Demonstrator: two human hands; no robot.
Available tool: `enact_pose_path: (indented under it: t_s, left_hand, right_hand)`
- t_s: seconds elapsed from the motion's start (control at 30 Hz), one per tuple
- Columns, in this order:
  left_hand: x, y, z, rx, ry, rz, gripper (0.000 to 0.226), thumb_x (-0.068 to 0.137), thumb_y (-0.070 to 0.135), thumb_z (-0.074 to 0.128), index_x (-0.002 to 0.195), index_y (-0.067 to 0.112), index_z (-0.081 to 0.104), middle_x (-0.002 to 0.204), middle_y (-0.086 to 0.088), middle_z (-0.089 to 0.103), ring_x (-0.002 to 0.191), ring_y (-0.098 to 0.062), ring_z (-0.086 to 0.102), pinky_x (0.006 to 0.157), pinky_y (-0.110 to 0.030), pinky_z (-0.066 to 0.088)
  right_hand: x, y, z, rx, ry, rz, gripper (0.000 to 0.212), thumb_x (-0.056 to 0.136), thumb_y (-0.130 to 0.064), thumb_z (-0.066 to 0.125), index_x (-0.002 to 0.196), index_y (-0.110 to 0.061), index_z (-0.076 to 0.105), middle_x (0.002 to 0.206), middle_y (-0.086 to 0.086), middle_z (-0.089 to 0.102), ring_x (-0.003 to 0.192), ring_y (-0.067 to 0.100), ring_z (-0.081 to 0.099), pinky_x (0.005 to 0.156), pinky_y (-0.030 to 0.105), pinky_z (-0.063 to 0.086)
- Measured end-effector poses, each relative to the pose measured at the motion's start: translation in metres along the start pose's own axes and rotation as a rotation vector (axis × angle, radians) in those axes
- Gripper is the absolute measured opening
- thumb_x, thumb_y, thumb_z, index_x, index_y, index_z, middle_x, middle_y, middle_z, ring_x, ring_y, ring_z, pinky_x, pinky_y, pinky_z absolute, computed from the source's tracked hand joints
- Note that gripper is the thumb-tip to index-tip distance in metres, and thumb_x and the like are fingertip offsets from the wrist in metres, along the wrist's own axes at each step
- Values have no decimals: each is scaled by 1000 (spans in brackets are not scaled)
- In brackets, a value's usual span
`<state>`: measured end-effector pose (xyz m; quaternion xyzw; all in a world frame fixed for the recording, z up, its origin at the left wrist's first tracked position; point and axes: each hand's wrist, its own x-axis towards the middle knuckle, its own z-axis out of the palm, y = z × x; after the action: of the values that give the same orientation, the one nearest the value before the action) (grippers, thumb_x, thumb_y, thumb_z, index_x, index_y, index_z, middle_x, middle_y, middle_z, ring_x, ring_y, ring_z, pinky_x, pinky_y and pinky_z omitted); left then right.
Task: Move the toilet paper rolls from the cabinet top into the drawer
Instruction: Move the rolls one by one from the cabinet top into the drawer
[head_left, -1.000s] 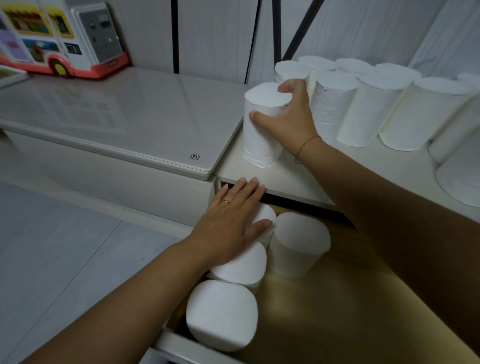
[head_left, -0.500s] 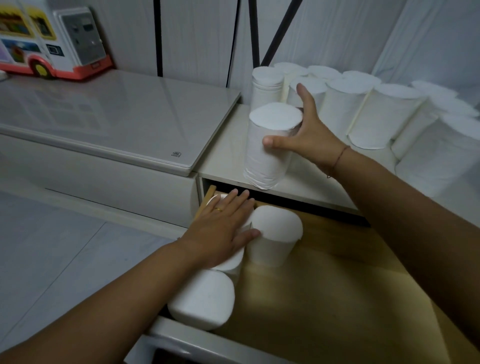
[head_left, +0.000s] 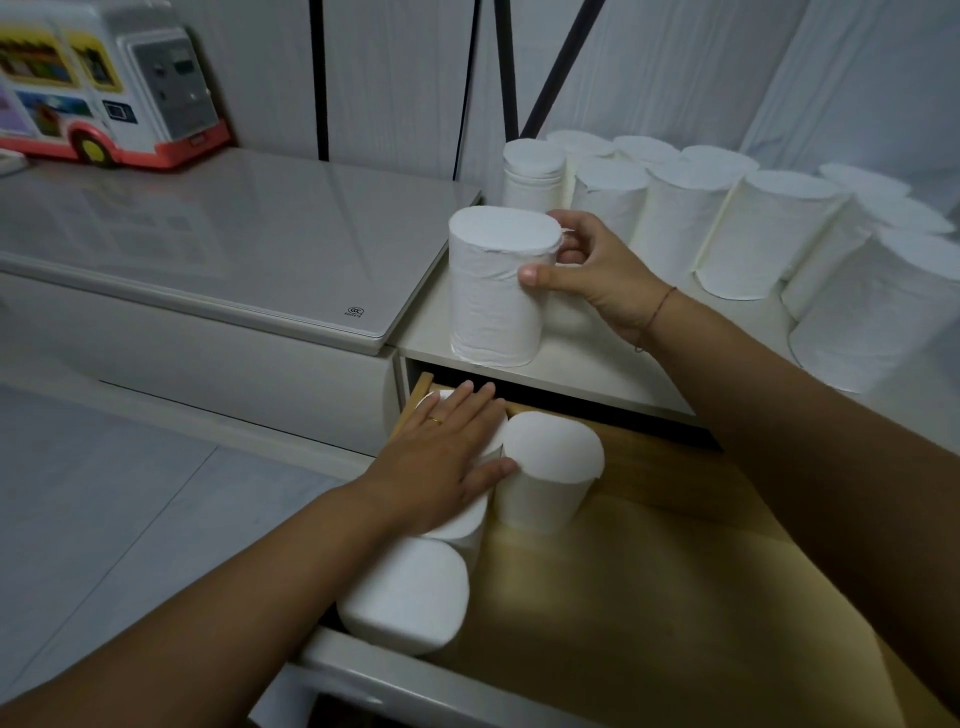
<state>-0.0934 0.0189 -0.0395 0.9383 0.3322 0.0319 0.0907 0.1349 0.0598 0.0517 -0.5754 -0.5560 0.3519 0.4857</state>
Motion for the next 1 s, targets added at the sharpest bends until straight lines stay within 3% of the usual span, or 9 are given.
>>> enact_pose_path:
  t_s: [0.1,0.43,0.7,0.87,1.0]
  left_hand:
    - [-1,-1,0,6,-7,4,68,97,55,24,153,23,3,161,3,-7,146,-11,-13,113,-28,-17]
    - [-1,-1,6,-44,-39,16,68,97,55,27,152,24,4,161,5,-7,146,-9,-13,115,-27,-11]
    - [-2,11,16,-21,-72,90,68,95,58,24,152,26,3,161,7,-6,146,-9,-11,113,-27,-13]
    - [-3,17,19,-50,-92,106,80,82,67,10,152,28,3,159,10,-8,139,-1,-19,112,-26,-15]
    - [-5,19,23,-41,-77,105,75,87,65,15,152,28,3,160,9,-7,140,-2,-19,114,-27,-13]
  right_hand:
    - [2,0,7,-19,-72,-2,79,67,-20,82,132,-19,38,133,1,47,124,16,44,107,31,38]
    - [-18,-4,17,-62,-10,-72,70,66,-20,83,121,-25,42,118,-10,55,110,4,52,89,18,46]
    - [-90,-3,-29,-52,40,-42,71,68,-9,80,125,-21,40,124,-3,54,115,11,53,95,28,48]
    - [-133,-4,-53,-101,71,-7,72,68,-8,80,124,-28,39,119,-11,55,111,5,53,86,22,50]
    - [-171,4,-72,-113,59,53,74,62,-18,83,119,-39,41,117,-15,54,108,4,54,78,22,55]
